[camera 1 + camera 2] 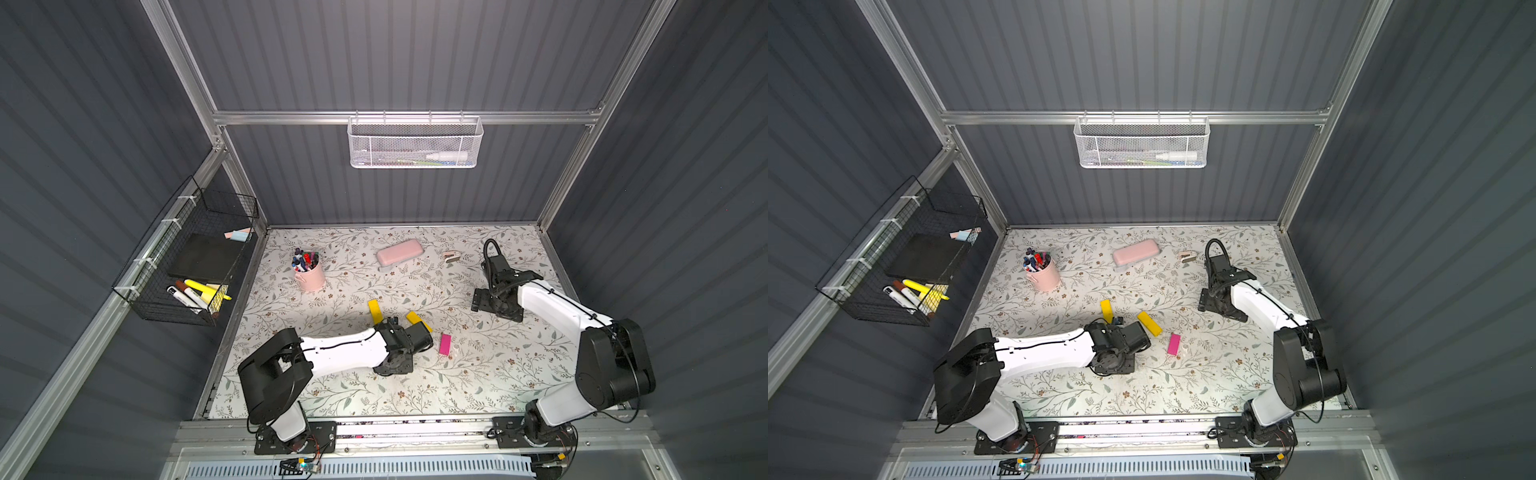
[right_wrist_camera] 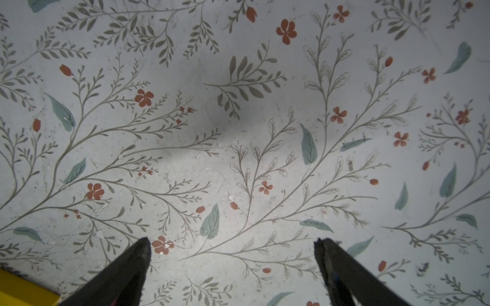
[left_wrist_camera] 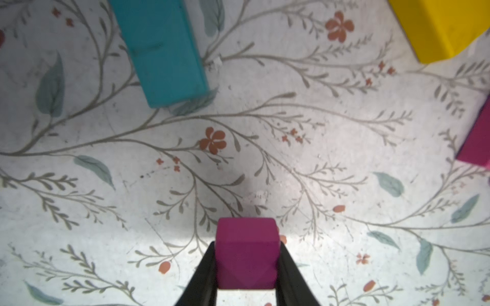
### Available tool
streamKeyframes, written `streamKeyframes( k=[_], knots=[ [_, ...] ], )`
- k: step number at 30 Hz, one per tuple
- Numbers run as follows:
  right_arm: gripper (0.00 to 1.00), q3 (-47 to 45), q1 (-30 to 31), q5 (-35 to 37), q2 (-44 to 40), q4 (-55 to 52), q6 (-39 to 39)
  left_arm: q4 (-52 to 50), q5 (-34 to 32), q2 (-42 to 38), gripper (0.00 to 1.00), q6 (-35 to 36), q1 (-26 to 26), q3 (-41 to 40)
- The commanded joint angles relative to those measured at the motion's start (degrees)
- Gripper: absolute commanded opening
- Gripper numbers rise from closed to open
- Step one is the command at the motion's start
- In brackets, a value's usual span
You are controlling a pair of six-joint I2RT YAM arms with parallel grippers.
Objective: Assemble the letter v with building blocks
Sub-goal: Pick up the building block from the center of the board, then assemble the building block at the center of the board.
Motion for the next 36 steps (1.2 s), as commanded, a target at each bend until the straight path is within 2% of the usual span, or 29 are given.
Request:
streamKeyframes(
  k=[1,7,36],
  knots=[
    [0.99,-0.4,-0.2,0.3,-0.9,-0.7,0.0,1.5,-0.4,-1.8,0.26,-3.0,1.9,-2.2],
    [0.99,-0.5,-0.2,0.1,-0.9,-0.5,0.0,6.2,2.3,-2.7,0.25,-4.1,5.1,-6.3],
    [0.99,0.0,-0.2,-1.0,0.3,0.6,-0.2,7.0,1.9,4.2,0.27,-1.2,9.1,-3.1]
  ],
)
